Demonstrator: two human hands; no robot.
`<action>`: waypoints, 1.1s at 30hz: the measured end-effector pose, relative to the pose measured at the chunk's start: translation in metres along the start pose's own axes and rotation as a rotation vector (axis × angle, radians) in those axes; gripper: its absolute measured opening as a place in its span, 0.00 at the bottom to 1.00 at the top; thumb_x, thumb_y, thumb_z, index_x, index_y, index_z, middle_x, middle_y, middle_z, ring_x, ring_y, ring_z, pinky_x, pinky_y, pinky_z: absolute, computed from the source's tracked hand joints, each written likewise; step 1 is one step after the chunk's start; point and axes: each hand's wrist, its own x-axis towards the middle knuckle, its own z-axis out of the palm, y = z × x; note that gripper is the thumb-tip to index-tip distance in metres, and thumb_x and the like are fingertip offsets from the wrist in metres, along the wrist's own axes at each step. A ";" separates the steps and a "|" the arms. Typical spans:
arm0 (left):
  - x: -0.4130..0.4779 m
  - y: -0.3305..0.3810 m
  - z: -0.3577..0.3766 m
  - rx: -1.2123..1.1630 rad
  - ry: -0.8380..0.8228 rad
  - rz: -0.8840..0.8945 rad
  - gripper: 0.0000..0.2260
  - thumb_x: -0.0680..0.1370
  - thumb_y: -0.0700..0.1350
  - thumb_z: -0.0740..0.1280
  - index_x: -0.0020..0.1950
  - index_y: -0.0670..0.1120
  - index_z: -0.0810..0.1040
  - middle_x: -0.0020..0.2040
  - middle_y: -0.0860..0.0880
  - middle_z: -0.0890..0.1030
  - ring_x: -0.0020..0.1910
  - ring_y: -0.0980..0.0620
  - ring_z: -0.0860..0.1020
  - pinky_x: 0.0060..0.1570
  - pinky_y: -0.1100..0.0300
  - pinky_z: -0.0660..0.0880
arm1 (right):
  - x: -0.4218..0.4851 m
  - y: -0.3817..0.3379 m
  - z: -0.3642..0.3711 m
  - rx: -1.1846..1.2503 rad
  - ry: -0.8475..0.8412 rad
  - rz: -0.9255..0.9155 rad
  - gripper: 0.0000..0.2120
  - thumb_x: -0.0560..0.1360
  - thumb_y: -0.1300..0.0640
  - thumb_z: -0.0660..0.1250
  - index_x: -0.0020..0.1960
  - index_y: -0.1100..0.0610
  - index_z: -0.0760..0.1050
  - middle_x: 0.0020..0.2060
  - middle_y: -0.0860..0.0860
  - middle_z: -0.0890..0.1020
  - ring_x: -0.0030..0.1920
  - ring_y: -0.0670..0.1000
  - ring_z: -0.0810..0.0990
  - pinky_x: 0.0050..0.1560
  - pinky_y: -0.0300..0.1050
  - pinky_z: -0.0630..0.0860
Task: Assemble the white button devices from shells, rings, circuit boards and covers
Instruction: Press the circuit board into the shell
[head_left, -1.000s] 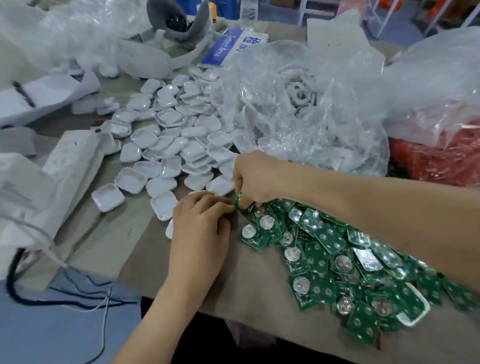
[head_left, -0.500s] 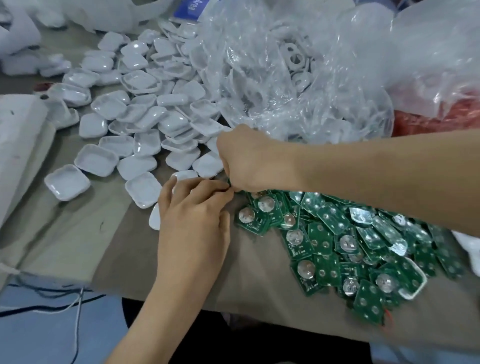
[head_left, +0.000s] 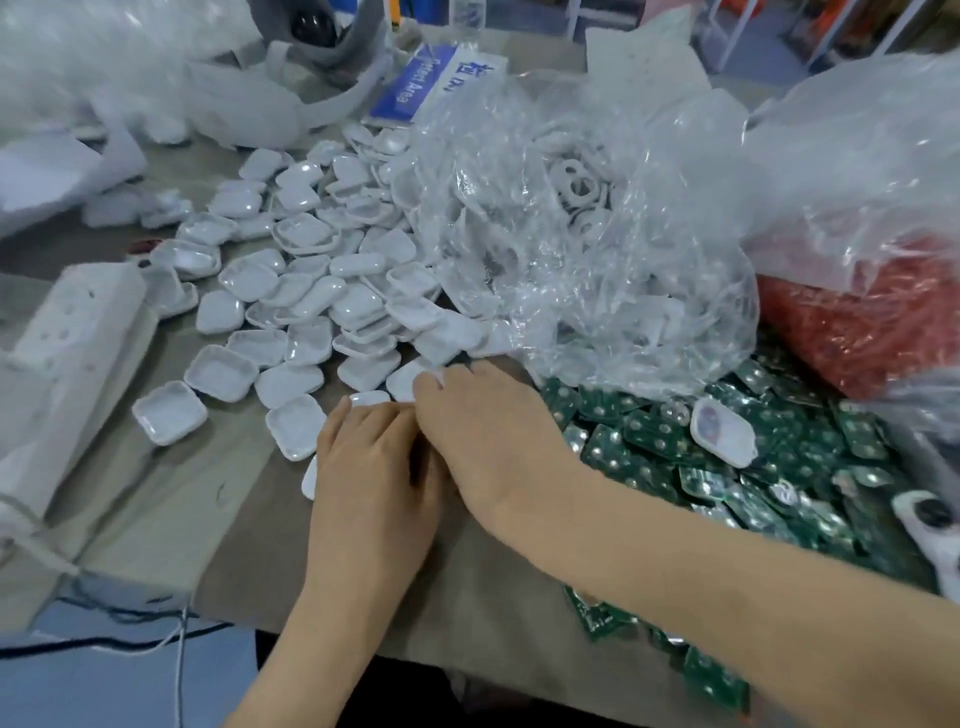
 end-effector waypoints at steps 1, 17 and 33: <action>0.000 -0.002 0.001 0.000 -0.014 -0.013 0.19 0.68 0.27 0.71 0.36 0.50 0.68 0.33 0.58 0.70 0.34 0.48 0.69 0.52 0.34 0.74 | -0.006 0.006 0.001 0.065 0.057 0.014 0.12 0.77 0.66 0.61 0.58 0.57 0.68 0.53 0.55 0.76 0.56 0.57 0.74 0.41 0.46 0.65; 0.022 0.110 0.032 -0.507 -0.414 -0.047 0.05 0.77 0.47 0.70 0.51 0.57 0.81 0.44 0.62 0.83 0.47 0.67 0.79 0.46 0.77 0.70 | -0.132 0.132 -0.016 1.600 0.672 0.566 0.14 0.57 0.49 0.75 0.42 0.48 0.84 0.38 0.49 0.85 0.41 0.47 0.83 0.44 0.41 0.77; 0.074 0.130 0.082 0.041 -0.845 0.373 0.19 0.71 0.54 0.75 0.58 0.54 0.74 0.52 0.56 0.71 0.47 0.59 0.72 0.47 0.63 0.71 | -0.120 0.212 -0.028 1.566 0.416 0.498 0.10 0.73 0.68 0.68 0.43 0.54 0.81 0.38 0.55 0.84 0.31 0.53 0.82 0.28 0.39 0.76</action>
